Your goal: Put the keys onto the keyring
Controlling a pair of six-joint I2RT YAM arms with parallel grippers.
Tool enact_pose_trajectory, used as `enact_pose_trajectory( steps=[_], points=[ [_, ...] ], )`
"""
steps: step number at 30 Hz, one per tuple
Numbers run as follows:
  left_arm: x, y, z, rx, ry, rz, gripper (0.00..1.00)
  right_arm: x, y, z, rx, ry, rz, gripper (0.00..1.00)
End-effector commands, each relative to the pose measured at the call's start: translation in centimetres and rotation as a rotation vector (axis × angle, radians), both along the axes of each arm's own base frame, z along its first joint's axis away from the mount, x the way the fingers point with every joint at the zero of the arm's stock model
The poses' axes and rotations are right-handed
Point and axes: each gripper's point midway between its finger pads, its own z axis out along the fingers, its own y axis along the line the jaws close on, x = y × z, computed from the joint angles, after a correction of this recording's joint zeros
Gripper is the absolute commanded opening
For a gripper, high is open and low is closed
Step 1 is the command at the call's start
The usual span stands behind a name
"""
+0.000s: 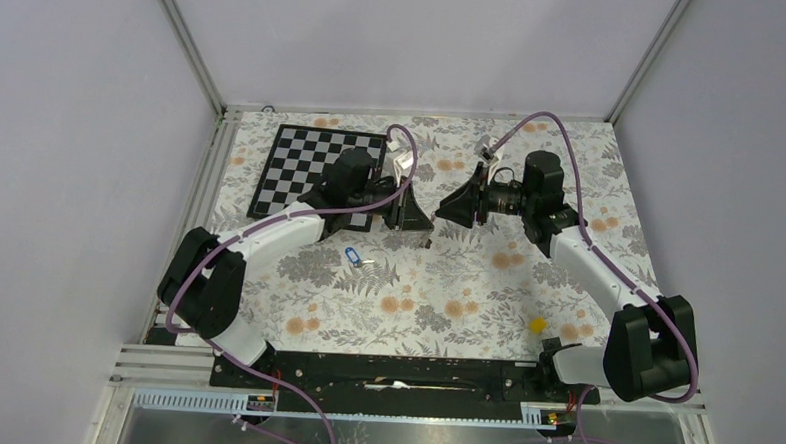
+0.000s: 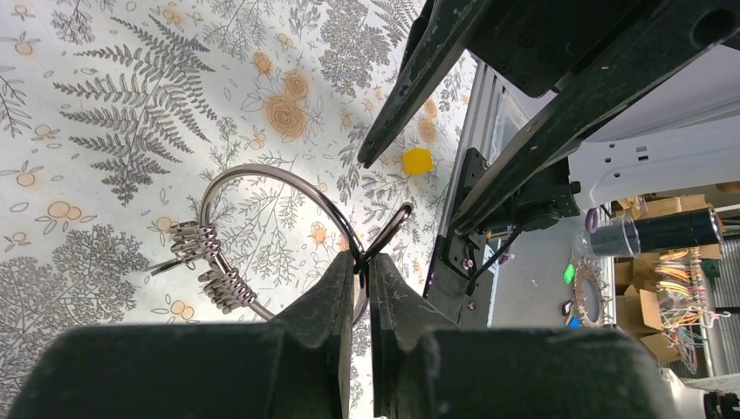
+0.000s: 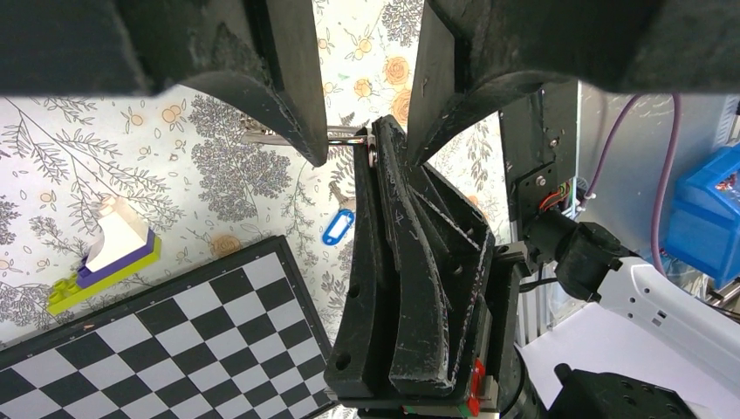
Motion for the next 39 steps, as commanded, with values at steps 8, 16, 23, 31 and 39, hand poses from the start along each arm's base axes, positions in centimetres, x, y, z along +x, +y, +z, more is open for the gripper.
enact_pose_trajectory(
  steps=[8, 16, 23, 31, 39],
  points=[
    [1.2, -0.8, 2.3, -0.022, -0.007, 0.065, 0.0, 0.6, 0.2, 1.0, -0.013, -0.054, -0.007, 0.42],
    [1.3, -0.8, 2.3, -0.02, 0.004, 0.074, 0.0, 0.3, 0.7, 0.0, -0.022, -0.033, 0.009, 0.38],
    [1.2, -0.7, 2.3, -0.021, 0.007, 0.075, 0.0, 0.1, 1.1, -0.5, -0.026, -0.025, 0.019, 0.36],
    [1.1, -0.7, 2.4, -0.023, 0.008, 0.073, 0.0, 0.1, 1.0, -0.8, -0.03, -0.024, 0.017, 0.3],
    [1.0, -0.7, 2.5, -0.026, 0.011, 0.069, 0.0, 0.1, 1.0, -1.1, -0.028, -0.02, 0.016, 0.27]
  ],
)
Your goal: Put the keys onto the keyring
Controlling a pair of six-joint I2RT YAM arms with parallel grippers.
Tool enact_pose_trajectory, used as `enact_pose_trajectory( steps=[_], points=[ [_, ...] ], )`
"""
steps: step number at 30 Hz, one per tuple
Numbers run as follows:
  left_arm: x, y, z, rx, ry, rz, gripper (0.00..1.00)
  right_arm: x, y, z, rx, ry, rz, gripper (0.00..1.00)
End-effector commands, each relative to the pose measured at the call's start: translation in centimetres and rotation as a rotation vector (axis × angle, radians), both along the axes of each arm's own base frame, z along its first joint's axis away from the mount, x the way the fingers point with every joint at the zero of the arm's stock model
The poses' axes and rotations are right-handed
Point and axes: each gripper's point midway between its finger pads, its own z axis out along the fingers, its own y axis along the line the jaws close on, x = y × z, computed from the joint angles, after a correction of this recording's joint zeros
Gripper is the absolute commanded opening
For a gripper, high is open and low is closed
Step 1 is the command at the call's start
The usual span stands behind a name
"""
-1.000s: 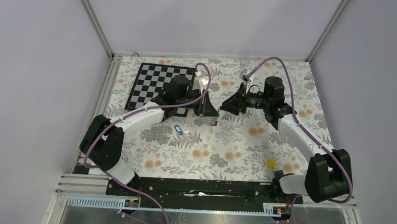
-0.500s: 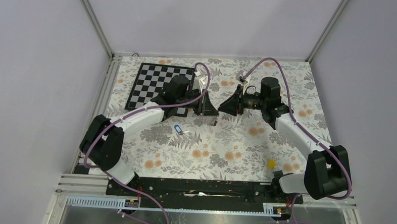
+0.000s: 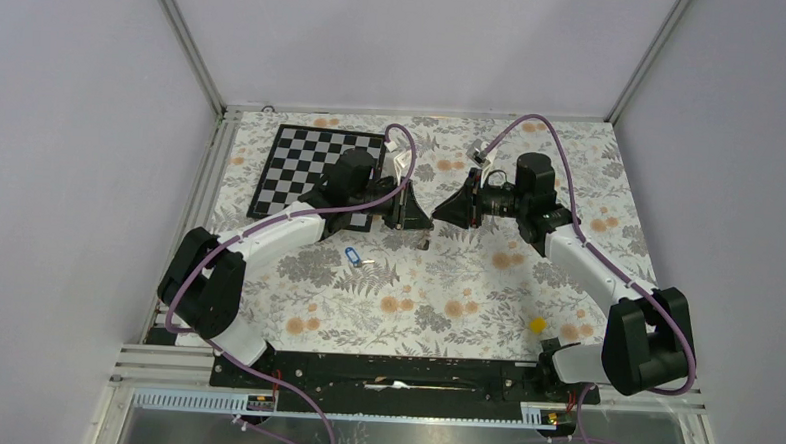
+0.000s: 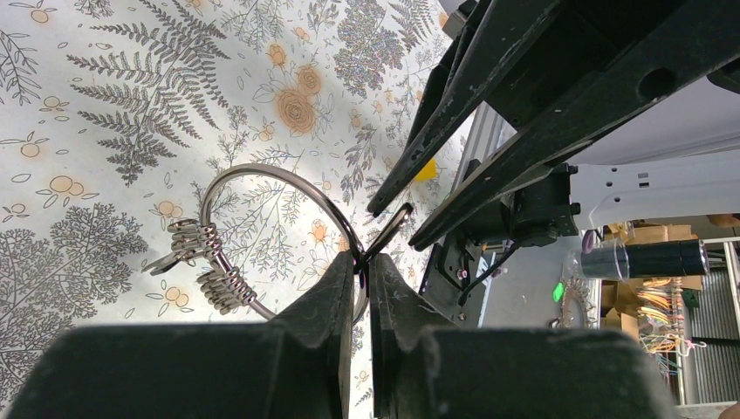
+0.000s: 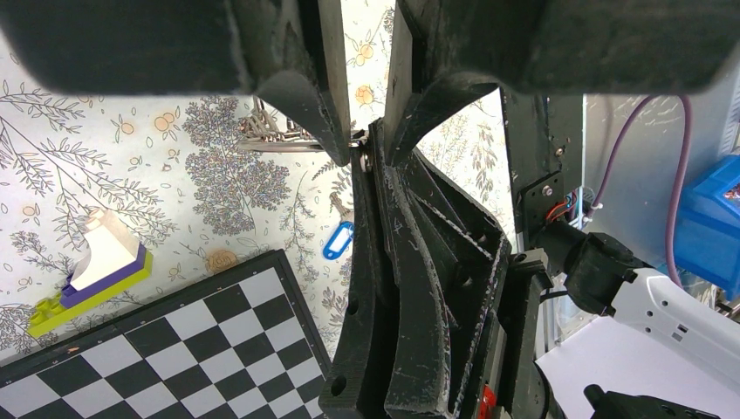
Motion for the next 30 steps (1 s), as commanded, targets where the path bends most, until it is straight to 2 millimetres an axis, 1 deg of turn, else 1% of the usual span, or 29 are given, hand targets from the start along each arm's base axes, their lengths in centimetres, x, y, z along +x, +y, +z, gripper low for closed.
enact_pose_trajectory(
  steps=[1, 14, 17, 27, 30],
  points=[
    [0.68, -0.62, 3.04, -0.056, -0.068, 0.004, 0.0, 0.22, 0.29, 0.54, 0.007, -0.041, 0.006, 0.27],
    [0.42, -0.7, 3.22, -0.072, -0.056, -0.003, 0.0, 0.1, 0.33, -0.04, 0.017, -0.029, 0.004, 0.25],
    [0.39, -0.68, 3.19, -0.073, -0.055, -0.003, 0.0, 0.06, 0.39, 0.09, 0.023, -0.029, 0.005, 0.25],
    [0.33, -0.64, 3.15, -0.077, -0.051, -0.004, 0.0, 0.02, 0.38, 0.16, 0.026, -0.028, 0.006, 0.18],
    [0.34, -0.59, 3.22, -0.08, -0.051, -0.003, 0.0, -0.04, 0.39, 0.12, 0.024, -0.029, 0.008, 0.18]
  ],
)
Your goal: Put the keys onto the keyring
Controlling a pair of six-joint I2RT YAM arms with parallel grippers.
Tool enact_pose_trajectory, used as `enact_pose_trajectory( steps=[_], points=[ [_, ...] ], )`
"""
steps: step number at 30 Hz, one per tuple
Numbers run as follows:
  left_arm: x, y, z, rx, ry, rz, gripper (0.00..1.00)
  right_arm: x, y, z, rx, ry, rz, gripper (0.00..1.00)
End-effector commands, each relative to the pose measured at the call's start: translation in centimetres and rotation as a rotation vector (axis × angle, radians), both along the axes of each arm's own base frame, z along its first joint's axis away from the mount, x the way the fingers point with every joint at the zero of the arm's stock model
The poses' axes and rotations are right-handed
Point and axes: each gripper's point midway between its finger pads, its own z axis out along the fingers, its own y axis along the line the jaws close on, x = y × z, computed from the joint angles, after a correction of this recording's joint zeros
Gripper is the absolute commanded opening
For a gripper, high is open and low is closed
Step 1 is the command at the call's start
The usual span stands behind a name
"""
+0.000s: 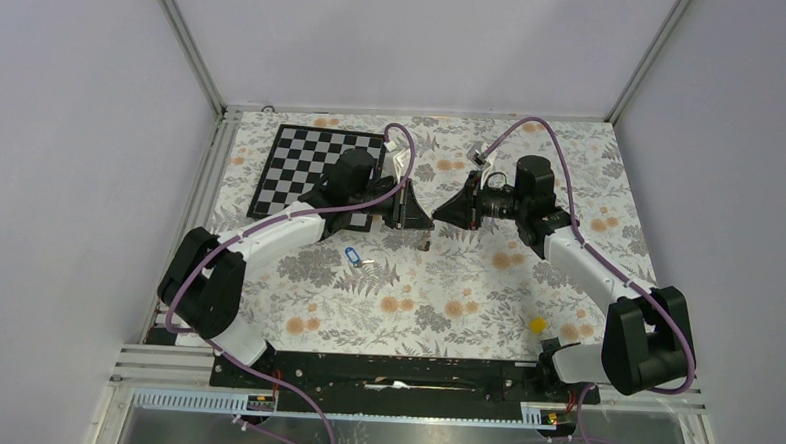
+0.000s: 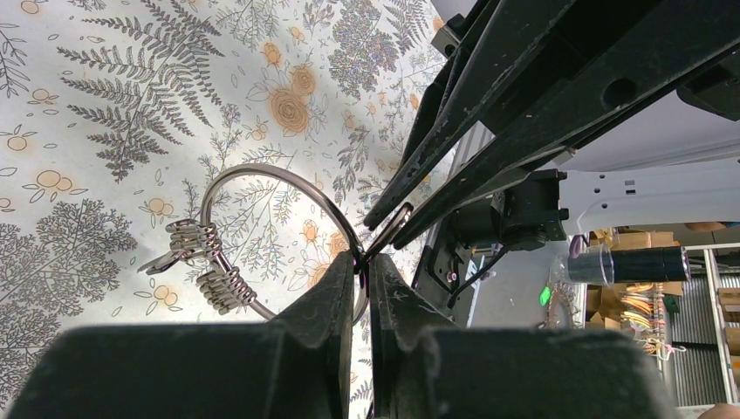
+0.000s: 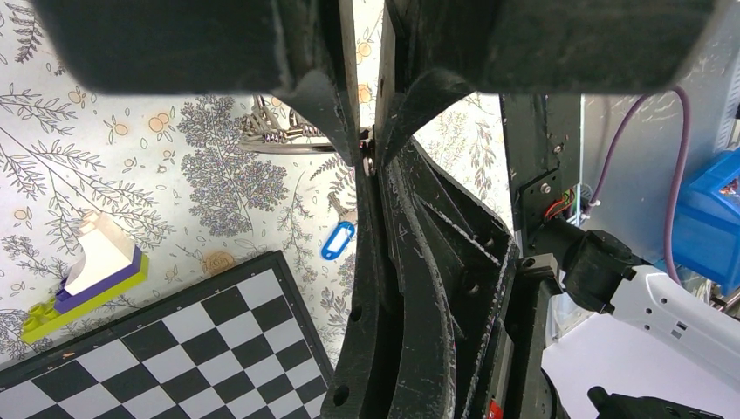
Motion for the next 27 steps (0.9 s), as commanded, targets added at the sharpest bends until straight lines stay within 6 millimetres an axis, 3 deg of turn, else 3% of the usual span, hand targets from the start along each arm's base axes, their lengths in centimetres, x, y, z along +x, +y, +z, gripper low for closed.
enact_pose_trajectory(
  steps=[1, 27],
  points=[
    [0.43, -0.46, 2.98, -0.071, -0.08, -0.01, 0.0, 0.08, 0.32, 0.56, 0.013, -0.042, 0.011, 0.18],
    [0.53, -0.2, 2.93, -0.078, -0.076, -0.002, 0.0, -0.08, 0.3, 0.96, 0.018, -0.047, 0.014, 0.12]
  ],
)
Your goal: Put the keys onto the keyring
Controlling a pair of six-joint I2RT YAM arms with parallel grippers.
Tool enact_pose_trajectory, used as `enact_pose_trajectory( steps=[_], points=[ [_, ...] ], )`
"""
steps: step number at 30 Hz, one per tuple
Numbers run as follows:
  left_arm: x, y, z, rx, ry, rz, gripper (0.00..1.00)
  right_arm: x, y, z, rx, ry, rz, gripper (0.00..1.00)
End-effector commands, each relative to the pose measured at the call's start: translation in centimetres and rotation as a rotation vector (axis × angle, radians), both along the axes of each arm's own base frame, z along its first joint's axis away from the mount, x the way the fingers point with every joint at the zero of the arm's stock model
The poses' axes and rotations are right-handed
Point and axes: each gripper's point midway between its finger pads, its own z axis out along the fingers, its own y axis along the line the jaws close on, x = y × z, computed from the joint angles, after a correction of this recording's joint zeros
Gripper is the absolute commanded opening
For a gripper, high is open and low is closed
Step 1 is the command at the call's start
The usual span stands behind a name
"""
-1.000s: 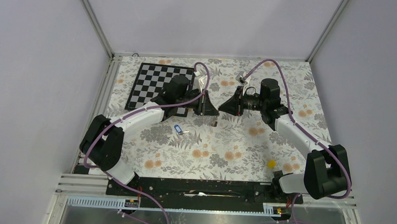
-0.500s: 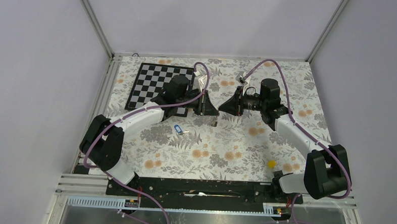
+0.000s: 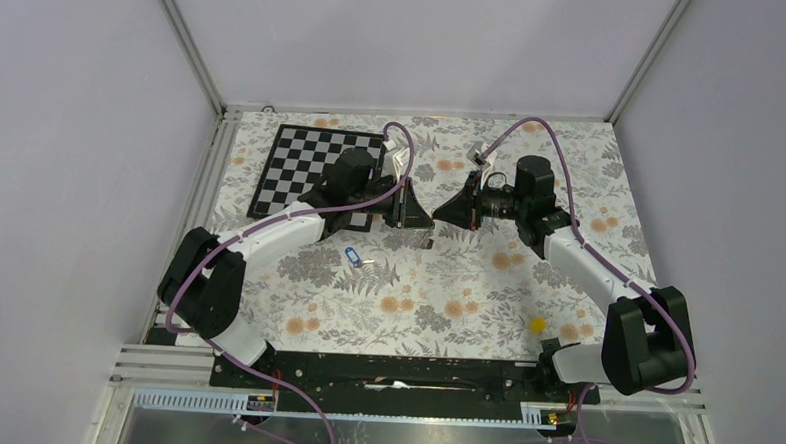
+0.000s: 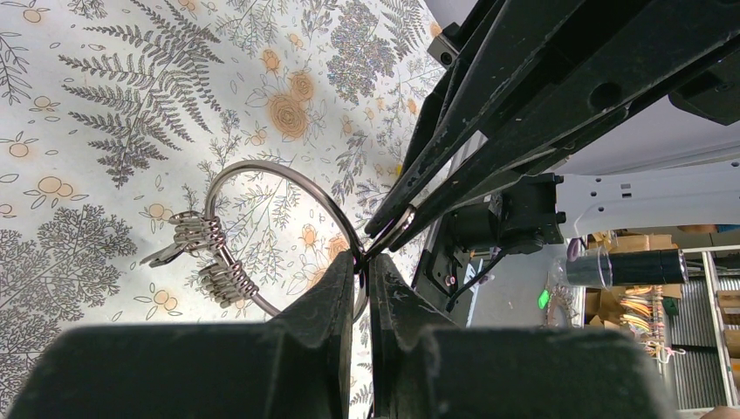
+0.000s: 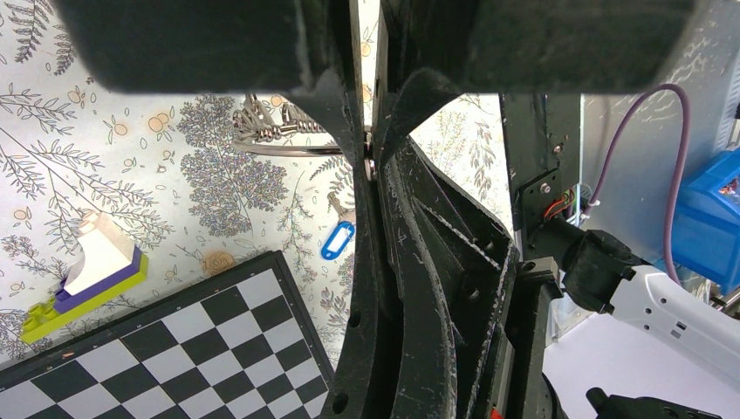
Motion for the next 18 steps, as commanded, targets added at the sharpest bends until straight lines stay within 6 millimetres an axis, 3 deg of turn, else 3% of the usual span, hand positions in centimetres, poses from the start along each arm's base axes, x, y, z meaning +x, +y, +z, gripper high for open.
enact_pose_trajectory(
  steps=[1, 18],
  points=[
    [0.33, -0.17, 2.59, -0.067, -0.072, -0.006, 0.0, -0.05, 0.27, 0.94, 0.017, -0.046, 0.012, 0.12],
    [0.27, -0.13, 2.41, -0.066, -0.07, -0.006, 0.0, -0.07, -0.11, 1.45, 0.022, -0.057, 0.011, 0.17]
  ],
)
